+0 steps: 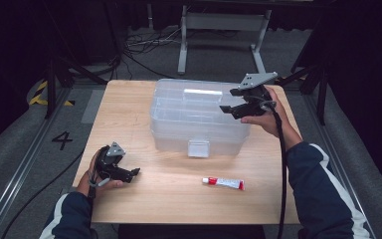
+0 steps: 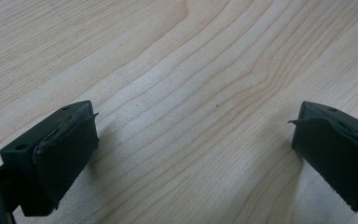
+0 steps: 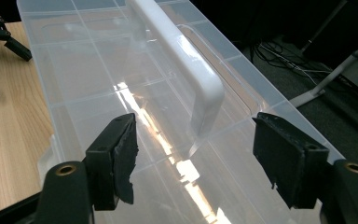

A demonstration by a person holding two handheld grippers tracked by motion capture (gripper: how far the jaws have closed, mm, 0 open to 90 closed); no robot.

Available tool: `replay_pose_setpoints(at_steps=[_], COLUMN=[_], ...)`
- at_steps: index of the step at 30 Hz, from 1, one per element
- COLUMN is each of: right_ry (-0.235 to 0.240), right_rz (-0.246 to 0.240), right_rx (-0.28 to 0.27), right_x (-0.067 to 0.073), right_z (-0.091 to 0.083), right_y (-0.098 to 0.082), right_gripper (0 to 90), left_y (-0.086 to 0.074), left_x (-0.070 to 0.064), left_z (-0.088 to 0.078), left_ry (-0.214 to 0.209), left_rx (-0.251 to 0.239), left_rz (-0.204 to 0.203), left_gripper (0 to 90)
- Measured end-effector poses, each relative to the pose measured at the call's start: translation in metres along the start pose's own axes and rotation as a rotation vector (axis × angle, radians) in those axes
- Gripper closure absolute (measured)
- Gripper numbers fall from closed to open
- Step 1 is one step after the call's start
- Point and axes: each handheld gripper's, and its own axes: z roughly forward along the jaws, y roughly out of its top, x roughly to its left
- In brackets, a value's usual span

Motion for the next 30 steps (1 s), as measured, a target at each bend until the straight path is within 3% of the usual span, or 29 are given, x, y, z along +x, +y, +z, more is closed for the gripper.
replay_pose_setpoints(at_steps=[8,17,19,21,22,23,24,27,30], right_ry=[-0.032,-0.024,-0.025,-0.017,-0.017,-0.027,-0.037,-0.036,-0.055], right_rz=[0.003,0.001,-0.008,-0.021,-0.024,-0.031,-0.029,-0.024,-0.03], right_rx=[0.043,0.069,0.081,0.093,0.096,0.091,0.087,0.087,0.096], right_x=[0.0,0.001,0.003,0.004,0.005,0.005,0.005,0.005,0.005], right_z=[0.013,0.022,0.025,0.028,0.028,0.028,0.028,0.03,0.031], right_y=[0.007,0.017,0.019,0.019,0.019,0.02,0.021,0.022,0.024], right_gripper=[38.9,50.1,52.2,52.6,53.2,56.0,57.9,58.6,62.9], left_y=[0.0,0.004,0.007,0.011,0.016,0.016,0.025,0.037,0.06], left_x=[0.0,0.003,0.006,0.007,0.007,0.007,0.007,0.005,0.002], left_z=[0.0,0.002,0.001,0.002,0.004,0.004,0.009,0.014,0.021], left_ry=[0.0,0.002,0.008,0.014,-0.011,-0.011,-0.039,-0.048,-0.075], left_rx=[0.0,0.005,0.004,0.004,0.013,0.013,0.009,-0.008,-0.07], left_rz=[0.0,-0.003,-0.006,-0.008,-0.004,-0.004,0.004,0.028,0.063], left_gripper=[0.5,1.4,6.2,16.4,18.8,17.2,16.6,16.3,16.1])
